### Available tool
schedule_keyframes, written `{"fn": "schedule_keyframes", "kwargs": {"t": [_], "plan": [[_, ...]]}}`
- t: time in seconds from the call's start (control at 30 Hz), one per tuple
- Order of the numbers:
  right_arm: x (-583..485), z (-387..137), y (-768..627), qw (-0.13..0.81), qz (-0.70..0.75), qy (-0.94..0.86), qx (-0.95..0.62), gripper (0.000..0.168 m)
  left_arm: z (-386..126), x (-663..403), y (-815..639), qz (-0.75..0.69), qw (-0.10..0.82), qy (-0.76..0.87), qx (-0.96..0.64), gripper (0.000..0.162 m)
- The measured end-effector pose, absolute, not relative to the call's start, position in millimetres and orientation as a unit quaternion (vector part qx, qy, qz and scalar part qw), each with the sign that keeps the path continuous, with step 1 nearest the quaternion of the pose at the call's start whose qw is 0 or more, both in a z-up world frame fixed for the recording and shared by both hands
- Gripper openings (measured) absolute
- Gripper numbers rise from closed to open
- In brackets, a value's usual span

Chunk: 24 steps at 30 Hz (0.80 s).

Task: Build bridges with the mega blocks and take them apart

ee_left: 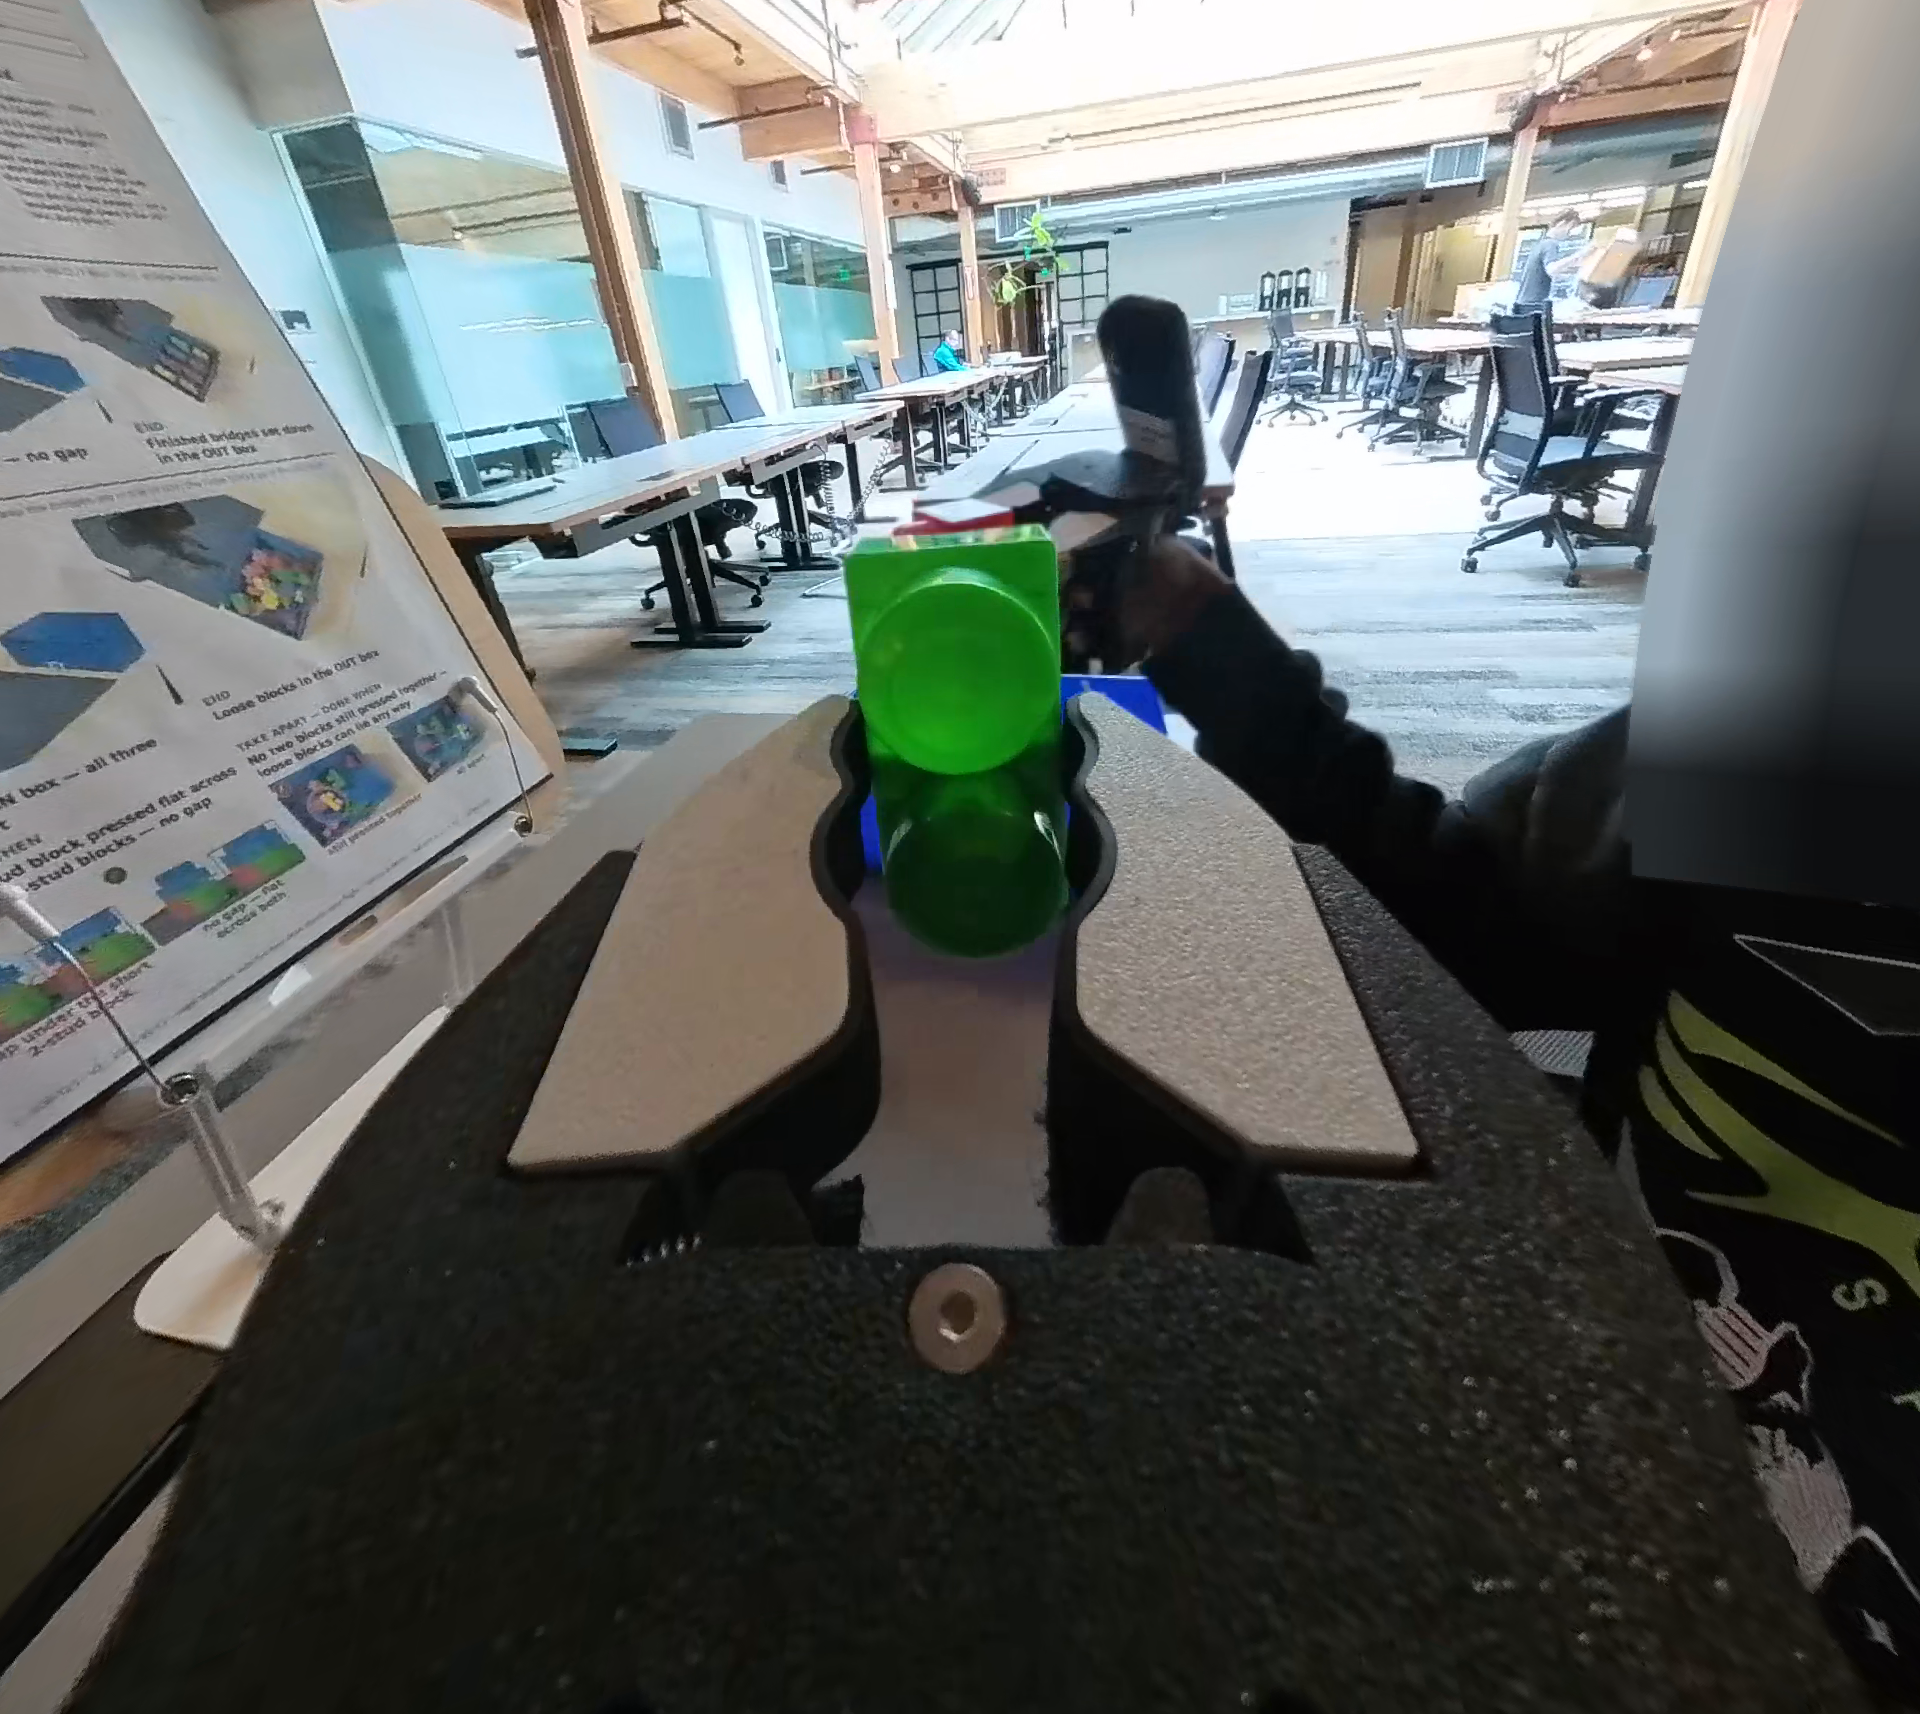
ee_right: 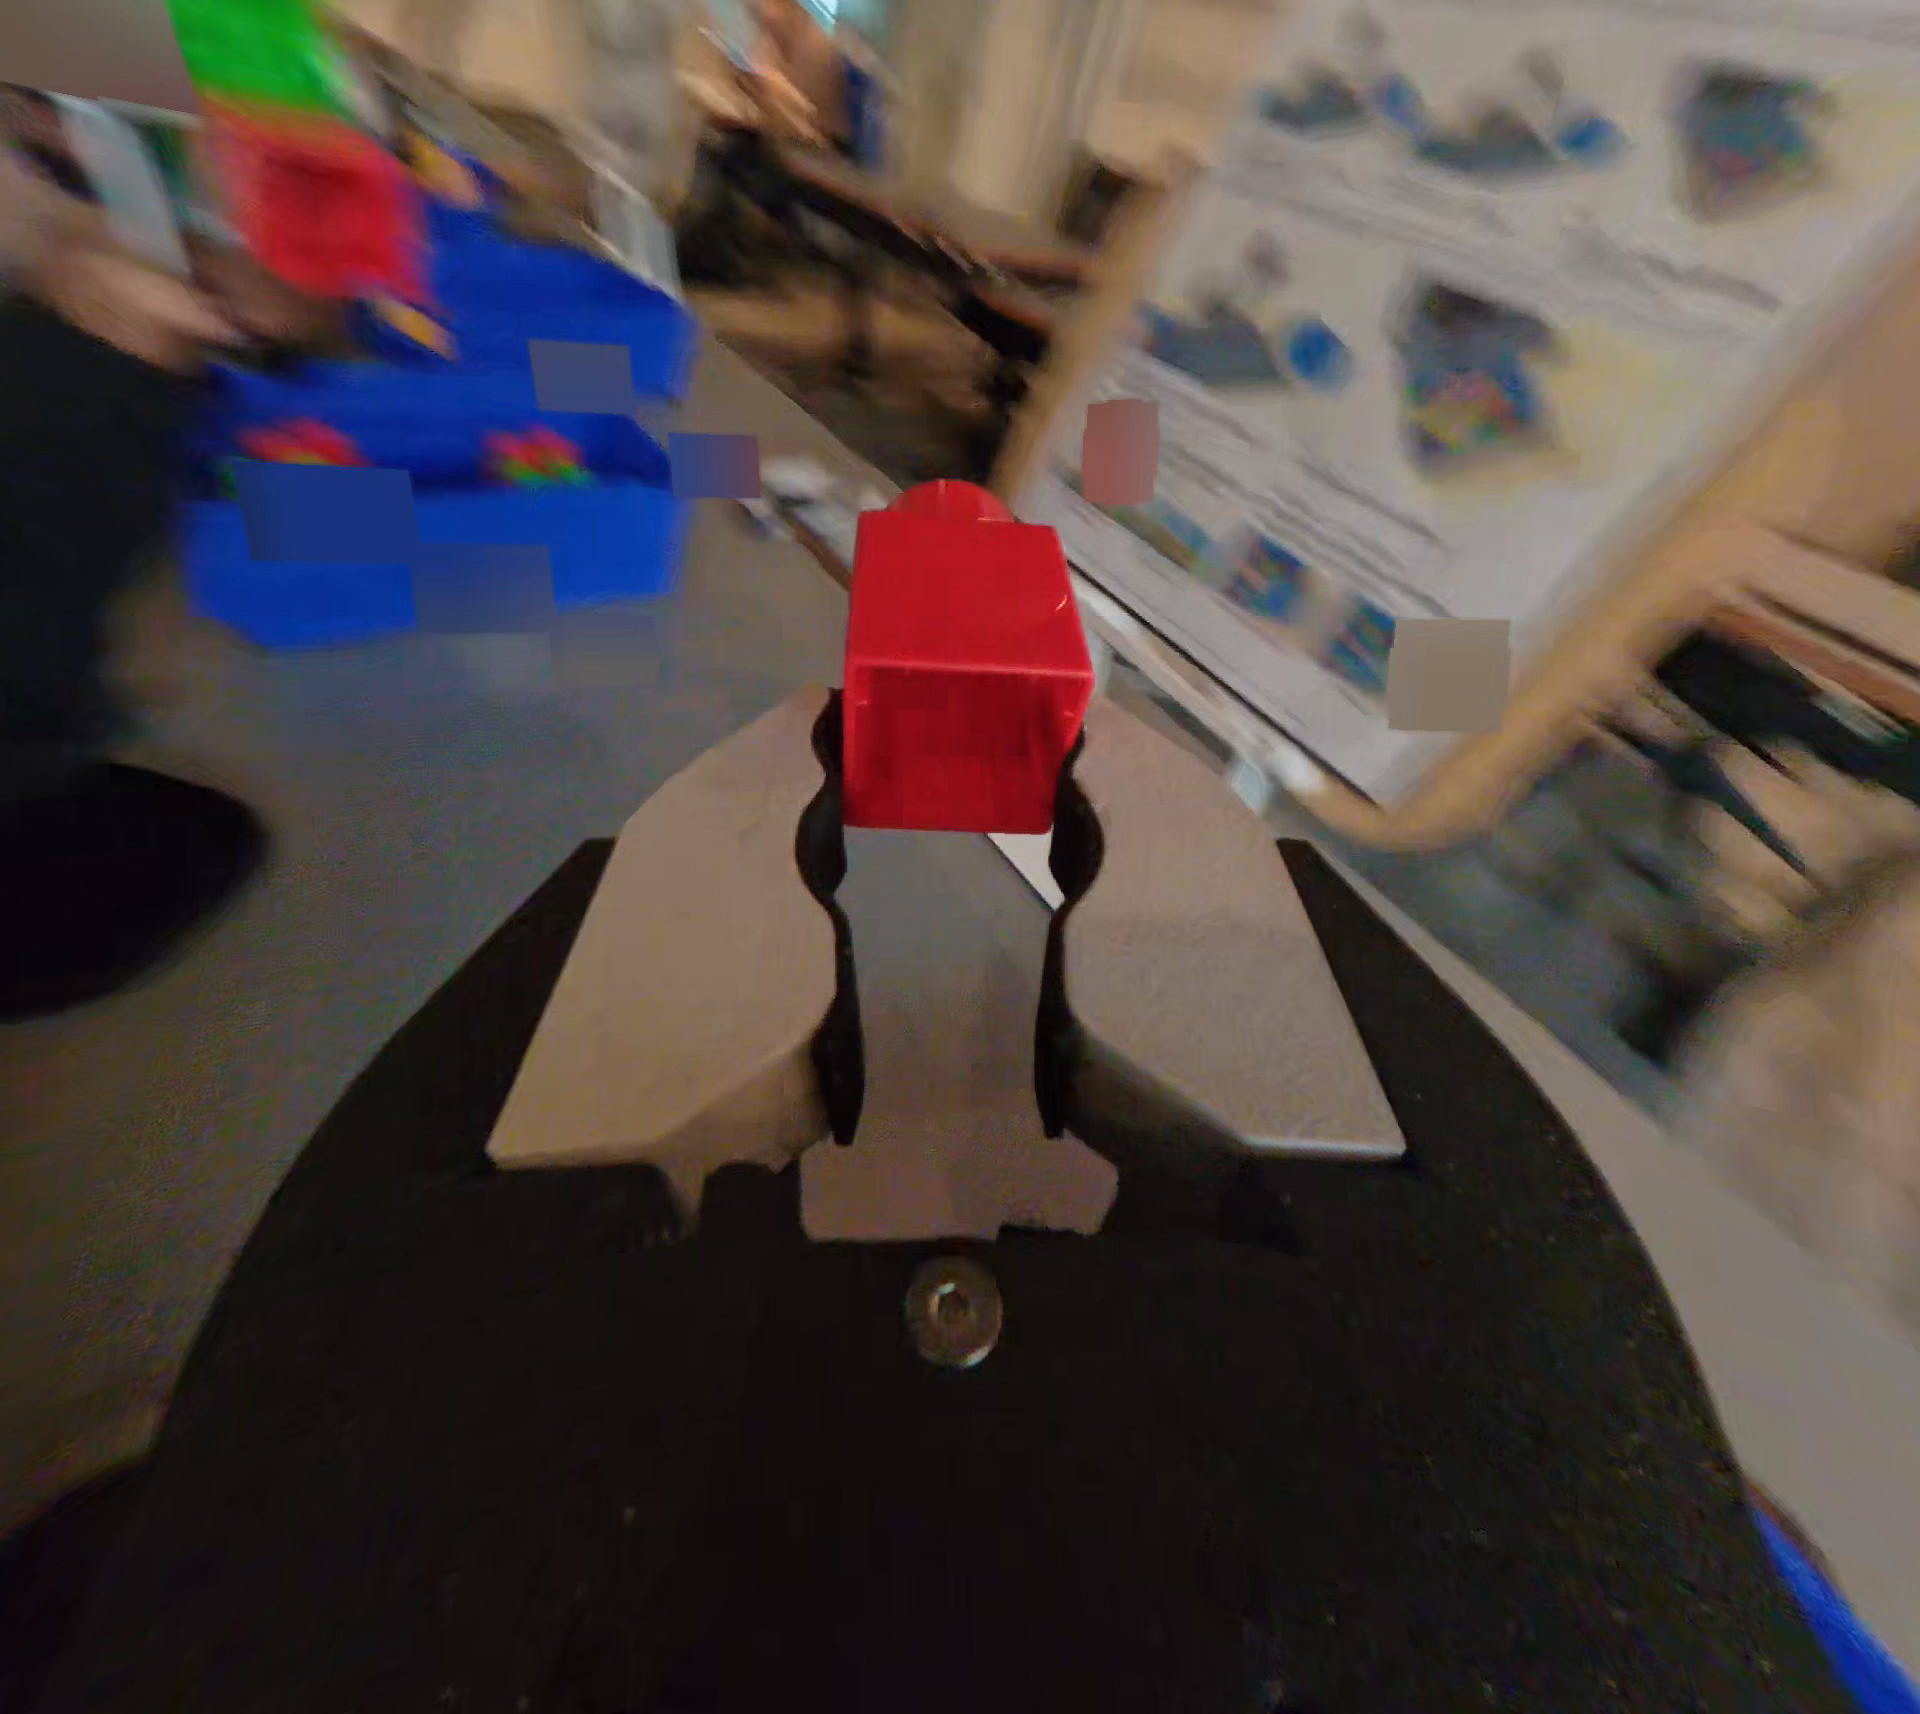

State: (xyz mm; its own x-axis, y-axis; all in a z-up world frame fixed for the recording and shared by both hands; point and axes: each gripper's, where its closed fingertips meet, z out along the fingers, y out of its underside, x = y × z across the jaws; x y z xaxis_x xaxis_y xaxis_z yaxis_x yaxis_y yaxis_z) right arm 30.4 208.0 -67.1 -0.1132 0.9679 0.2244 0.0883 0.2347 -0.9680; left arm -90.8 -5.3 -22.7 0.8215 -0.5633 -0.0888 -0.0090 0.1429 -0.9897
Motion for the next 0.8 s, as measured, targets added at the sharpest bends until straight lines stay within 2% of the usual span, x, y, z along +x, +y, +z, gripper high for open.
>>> {"fn": "schedule_keyframes", "kwargs": {"t": [0.13, 0.23, 0.47, 0.63, 0.8], "plan": [[96.6, -122.0, 308.9, 0.499, 0.231, -0.532, -0.644, 0.036, -24.8, -88.3, -2.6, -0.194, 0.717, 0.233, -0.628, 0.035], [149.8, -175.9, 363.1, 0.433, 0.124, -0.459, -0.766, 0.037, -26.7, -87.5, -1.3, -0.186, 0.714, 0.236, -0.632, 0.035], [193.3, -298.5, 409.4, 0.255, 0.04, -0.396, -0.881, 0.037, -25.1, -85.7, -4.7, -0.176, 0.716, 0.242, -0.631, 0.035], [204.8, -321.8, 410.0, 0.21, 0.023, -0.383, -0.899, 0.038, -26.4, -85.7, -3.6, -0.176, 0.714, 0.243, -0.633, 0.035], [203.8, -306.6, 411.4, 0.234, 0.024, -0.374, -0.897, 0.049, -30.1, -85.5, 1.3, -0.182, 0.709, 0.241, -0.637, 0.035]]}}
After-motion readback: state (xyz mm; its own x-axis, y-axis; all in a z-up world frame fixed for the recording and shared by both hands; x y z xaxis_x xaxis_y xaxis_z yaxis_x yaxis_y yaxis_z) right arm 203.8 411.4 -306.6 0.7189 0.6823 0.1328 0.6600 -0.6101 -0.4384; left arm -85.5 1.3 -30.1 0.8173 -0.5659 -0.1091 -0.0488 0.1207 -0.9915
